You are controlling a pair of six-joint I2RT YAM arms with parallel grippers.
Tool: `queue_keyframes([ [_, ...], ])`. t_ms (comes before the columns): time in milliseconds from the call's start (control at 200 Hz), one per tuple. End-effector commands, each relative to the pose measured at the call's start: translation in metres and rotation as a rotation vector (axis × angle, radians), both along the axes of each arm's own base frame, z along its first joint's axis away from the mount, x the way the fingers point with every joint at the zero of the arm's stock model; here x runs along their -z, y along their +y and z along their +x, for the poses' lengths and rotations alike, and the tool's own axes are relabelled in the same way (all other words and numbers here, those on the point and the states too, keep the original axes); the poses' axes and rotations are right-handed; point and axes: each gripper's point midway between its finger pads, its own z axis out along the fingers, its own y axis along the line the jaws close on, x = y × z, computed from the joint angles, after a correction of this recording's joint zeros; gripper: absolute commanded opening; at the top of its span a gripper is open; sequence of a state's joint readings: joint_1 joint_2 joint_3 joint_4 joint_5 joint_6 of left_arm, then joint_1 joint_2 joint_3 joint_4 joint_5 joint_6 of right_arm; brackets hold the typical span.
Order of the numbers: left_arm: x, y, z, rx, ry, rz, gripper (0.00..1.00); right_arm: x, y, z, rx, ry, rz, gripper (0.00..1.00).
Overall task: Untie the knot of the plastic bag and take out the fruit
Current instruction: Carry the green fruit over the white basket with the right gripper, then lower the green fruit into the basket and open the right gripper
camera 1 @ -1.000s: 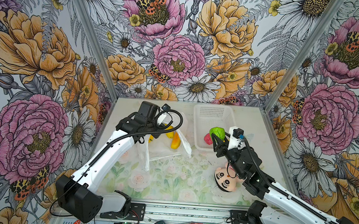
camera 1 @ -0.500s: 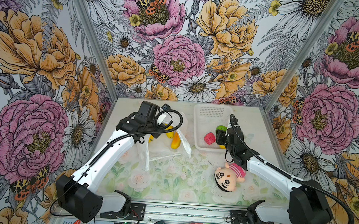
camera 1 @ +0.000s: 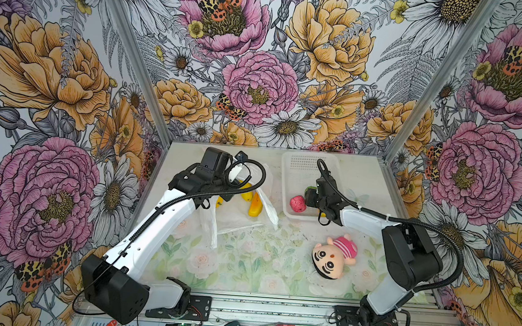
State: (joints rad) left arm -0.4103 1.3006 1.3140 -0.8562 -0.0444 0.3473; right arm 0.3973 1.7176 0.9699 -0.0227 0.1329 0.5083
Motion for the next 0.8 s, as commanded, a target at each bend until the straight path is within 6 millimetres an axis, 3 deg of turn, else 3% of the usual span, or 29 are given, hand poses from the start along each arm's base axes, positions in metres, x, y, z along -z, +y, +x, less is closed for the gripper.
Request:
queue_keyframes([
  [0,0.003,-0.001,0.002,0.005,-0.011,0.02,0.0,-0.003,0.004,0.009,0.003,0.005,0.031,0.39],
  [125,0.003,-0.001,0.002,0.004,-0.012,0.02,0.0,-0.001,0.001,0.01,0.011,0.011,0.039,0.46],
  [455,0.001,-0.001,0.002,0.004,-0.015,0.02,0.0,-0.021,-0.006,-0.002,0.026,-0.037,0.055,0.93],
  [620,0.001,0.0,0.002,0.004,-0.015,0.019,0.0,-0.048,-0.008,-0.017,0.012,-0.106,0.095,0.94],
  [791,0.0,-0.001,0.001,0.008,-0.016,0.015,0.0,-0.098,0.001,-0.047,-0.055,-0.265,0.157,0.81],
])
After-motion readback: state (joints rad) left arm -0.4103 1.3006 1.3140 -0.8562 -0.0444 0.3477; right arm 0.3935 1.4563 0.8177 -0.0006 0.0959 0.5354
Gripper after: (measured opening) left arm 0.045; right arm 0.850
